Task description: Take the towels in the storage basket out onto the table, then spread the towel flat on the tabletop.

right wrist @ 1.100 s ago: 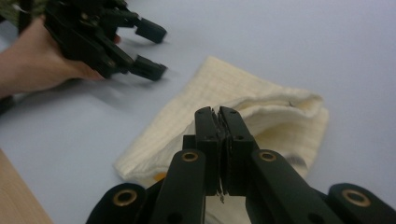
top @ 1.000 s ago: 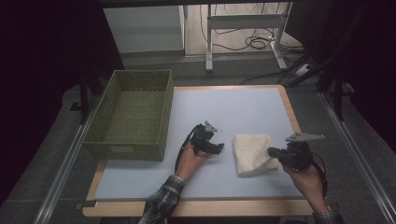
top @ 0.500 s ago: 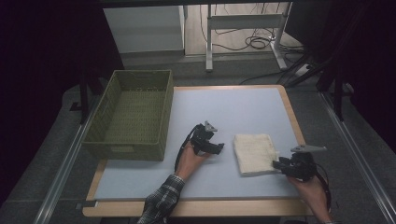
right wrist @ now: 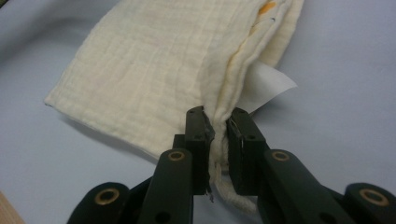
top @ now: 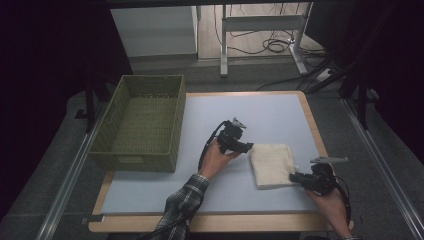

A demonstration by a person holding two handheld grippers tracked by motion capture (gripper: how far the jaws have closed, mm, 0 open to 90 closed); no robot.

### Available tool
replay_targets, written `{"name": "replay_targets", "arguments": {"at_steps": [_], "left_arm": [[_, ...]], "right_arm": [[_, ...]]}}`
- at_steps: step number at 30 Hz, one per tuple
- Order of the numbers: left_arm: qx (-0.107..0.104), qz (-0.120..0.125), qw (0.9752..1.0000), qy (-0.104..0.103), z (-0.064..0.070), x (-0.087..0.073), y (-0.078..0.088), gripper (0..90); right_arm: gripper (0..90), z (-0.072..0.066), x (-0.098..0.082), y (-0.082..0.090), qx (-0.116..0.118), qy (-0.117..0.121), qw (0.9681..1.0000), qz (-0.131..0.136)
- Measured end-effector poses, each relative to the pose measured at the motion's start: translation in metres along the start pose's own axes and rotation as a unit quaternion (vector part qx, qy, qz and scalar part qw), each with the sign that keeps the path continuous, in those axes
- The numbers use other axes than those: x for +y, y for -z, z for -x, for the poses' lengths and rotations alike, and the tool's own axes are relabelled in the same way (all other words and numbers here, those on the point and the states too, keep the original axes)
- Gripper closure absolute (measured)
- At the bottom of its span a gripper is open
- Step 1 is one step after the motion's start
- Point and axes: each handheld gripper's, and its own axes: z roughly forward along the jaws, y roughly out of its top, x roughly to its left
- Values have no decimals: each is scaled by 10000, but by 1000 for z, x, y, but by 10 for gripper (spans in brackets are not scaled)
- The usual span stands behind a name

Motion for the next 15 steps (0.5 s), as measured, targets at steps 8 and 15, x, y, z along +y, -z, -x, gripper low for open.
{"name": "replay_targets", "arguments": {"at_steps": [8, 15], "left_arm": [[88, -498, 9987, 7, 7, -1, -30, 528], [-179, -468, 9987, 109, 11, -5, -28, 749]], "right_arm": [[787, 0, 0, 0, 13, 106, 9999, 5], [801, -1, 1, 0, -12, 70, 10000, -39]]}}
